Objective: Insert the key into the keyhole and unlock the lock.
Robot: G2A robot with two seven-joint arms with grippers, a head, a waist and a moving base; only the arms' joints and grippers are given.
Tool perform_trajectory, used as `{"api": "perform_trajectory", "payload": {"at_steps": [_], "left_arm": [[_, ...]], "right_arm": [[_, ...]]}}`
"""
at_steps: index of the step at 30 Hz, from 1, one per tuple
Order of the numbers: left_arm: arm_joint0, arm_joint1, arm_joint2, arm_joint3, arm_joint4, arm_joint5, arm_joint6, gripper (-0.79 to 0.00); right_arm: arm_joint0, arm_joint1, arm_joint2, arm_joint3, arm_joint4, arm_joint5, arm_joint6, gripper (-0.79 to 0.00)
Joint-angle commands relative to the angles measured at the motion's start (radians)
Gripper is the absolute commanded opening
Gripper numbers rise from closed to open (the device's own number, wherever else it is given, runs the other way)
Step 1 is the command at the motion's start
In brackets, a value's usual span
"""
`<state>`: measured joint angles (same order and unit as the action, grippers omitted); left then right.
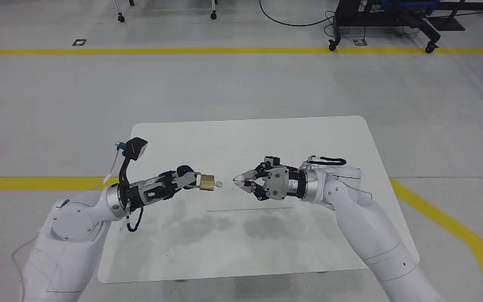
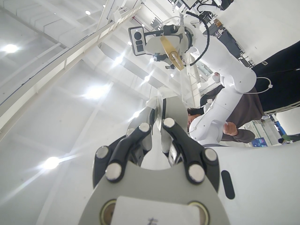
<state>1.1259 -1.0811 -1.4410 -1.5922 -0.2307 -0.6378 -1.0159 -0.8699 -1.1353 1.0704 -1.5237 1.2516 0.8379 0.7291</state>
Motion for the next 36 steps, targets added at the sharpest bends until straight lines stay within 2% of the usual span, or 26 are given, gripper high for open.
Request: {"api": "perform_trajectory", "payload": {"at_steps": [1, 4, 7, 9, 11, 15, 20, 24, 26, 27, 28, 29, 33, 36], "left_arm": [[0.001, 0.003, -0.002, -0.006, 0.015, 0.015, -0.001, -0.785], [-0.005, 0.008, 0.001, -0.021, 0.060, 0.051, -0.018, -0.785], [-0.023, 0.015, 0.014, -0.033, 0.197, 0.094, -0.047, -0.785], [-0.031, 0.016, 0.036, -0.037, 0.291, 0.114, -0.036, -0.785], [-0.041, 0.012, 0.071, -0.016, 0.305, 0.118, -0.024, -0.785], [-0.122, 0.000, 0.172, 0.090, 0.415, 0.141, -0.006, -0.785], [-0.255, -0.036, 0.322, 0.261, 0.543, 0.180, 0.117, -0.785], [-0.337, -0.071, 0.424, 0.384, 0.531, 0.181, 0.175, -0.782], [-0.367, -0.085, 0.459, 0.439, 0.521, 0.184, 0.183, -0.474], [-0.379, -0.091, 0.476, 0.463, 0.520, 0.184, 0.185, -0.246], [-0.390, -0.097, 0.491, 0.484, 0.520, 0.182, 0.189, -0.062], [-0.399, -0.102, 0.504, 0.503, 0.522, 0.180, 0.191, 0.000], [-0.422, -0.117, 0.534, 0.572, 0.519, 0.162, 0.212, 0.000], [-0.428, -0.117, 0.524, 0.604, 0.502, 0.144, 0.224, 0.000]], "right_arm": [[-0.007, 0.005, 0.021, -0.017, -0.014, -0.009, -0.008, 0.000], [-0.013, 0.011, 0.044, -0.035, -0.039, -0.022, -0.020, 0.000], [-0.013, 0.011, 0.044, -0.035, -0.039, -0.022, -0.020, 0.000], [-0.013, 0.011, 0.044, -0.035, -0.039, -0.022, -0.020, 0.000], [-0.013, 0.011, 0.044, -0.035, -0.039, -0.022, -0.020, 0.000], [-0.013, 0.011, 0.044, -0.035, -0.039, -0.022, -0.020, 0.000], [-0.013, 0.011, 0.044, -0.035, -0.039, -0.022, -0.020, 0.000], [-0.013, 0.011, 0.044, -0.035, -0.039, -0.022, -0.020, 0.000], [-0.013, 0.011, 0.044, -0.035, -0.039, -0.022, -0.020, 0.000], [-0.013, 0.011, 0.044, -0.035, -0.039, -0.022, -0.020, 0.000], [-0.013, 0.011, 0.044, -0.035, -0.039, -0.022, -0.020, 0.000], [-0.013, 0.011, 0.044, -0.035, -0.039, -0.022, -0.020, 0.000], [-0.013, 0.011, 0.044, -0.035, -0.039, -0.022, -0.020, 0.000], [-0.013, 0.011, 0.044, -0.035, -0.039, -0.022, -0.020, 0.000]]}}
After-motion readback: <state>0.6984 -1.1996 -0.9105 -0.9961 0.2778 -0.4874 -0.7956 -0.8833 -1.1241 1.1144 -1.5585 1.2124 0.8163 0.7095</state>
